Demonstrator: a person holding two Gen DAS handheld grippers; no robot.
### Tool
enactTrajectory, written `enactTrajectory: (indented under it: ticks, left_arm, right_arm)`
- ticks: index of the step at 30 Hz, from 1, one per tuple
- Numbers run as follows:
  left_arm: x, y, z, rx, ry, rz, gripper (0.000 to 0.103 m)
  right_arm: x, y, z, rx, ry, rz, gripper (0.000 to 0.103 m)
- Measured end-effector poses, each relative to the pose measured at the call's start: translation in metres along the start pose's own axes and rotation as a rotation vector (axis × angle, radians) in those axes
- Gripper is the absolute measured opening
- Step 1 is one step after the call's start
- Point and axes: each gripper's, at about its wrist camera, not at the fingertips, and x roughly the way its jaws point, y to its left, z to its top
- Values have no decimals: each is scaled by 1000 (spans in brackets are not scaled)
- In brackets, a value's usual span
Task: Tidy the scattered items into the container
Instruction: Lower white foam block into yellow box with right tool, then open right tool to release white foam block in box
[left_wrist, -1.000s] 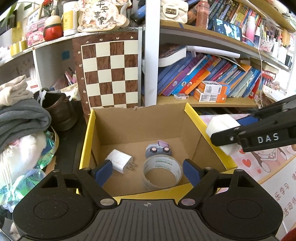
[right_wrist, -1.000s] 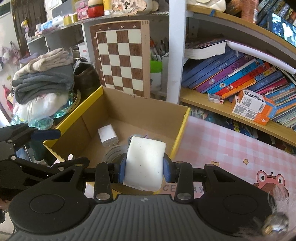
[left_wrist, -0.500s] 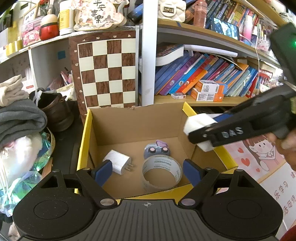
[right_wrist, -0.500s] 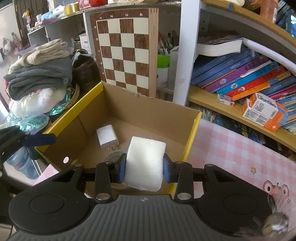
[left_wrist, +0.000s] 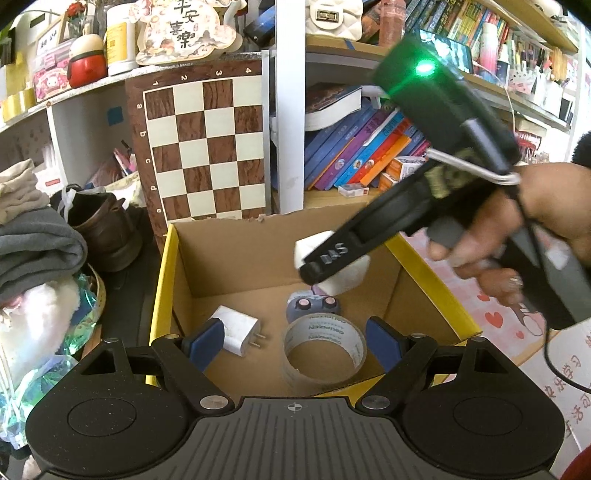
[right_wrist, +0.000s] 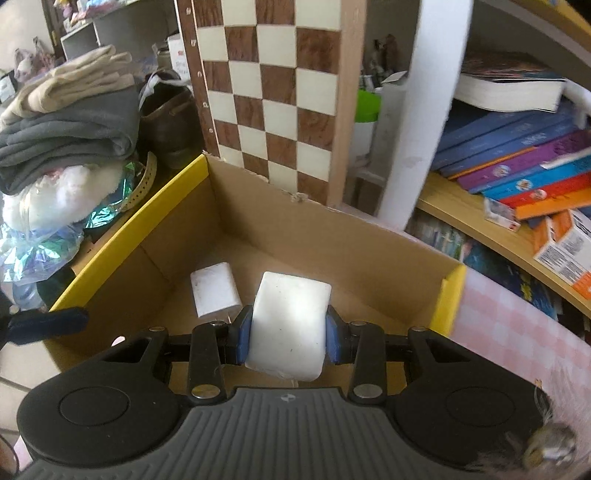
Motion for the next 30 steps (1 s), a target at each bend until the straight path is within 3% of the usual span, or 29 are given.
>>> enactTrajectory:
  ticks: [19,30]
  left_arm:
    - [16,4,-1,-10,44,-4,86]
    - [20,3,-4,-12,66,8,86]
  right_arm:
    - [66,8,28,-55,93,19,37]
    - [76,2,29,-39,104,23,38]
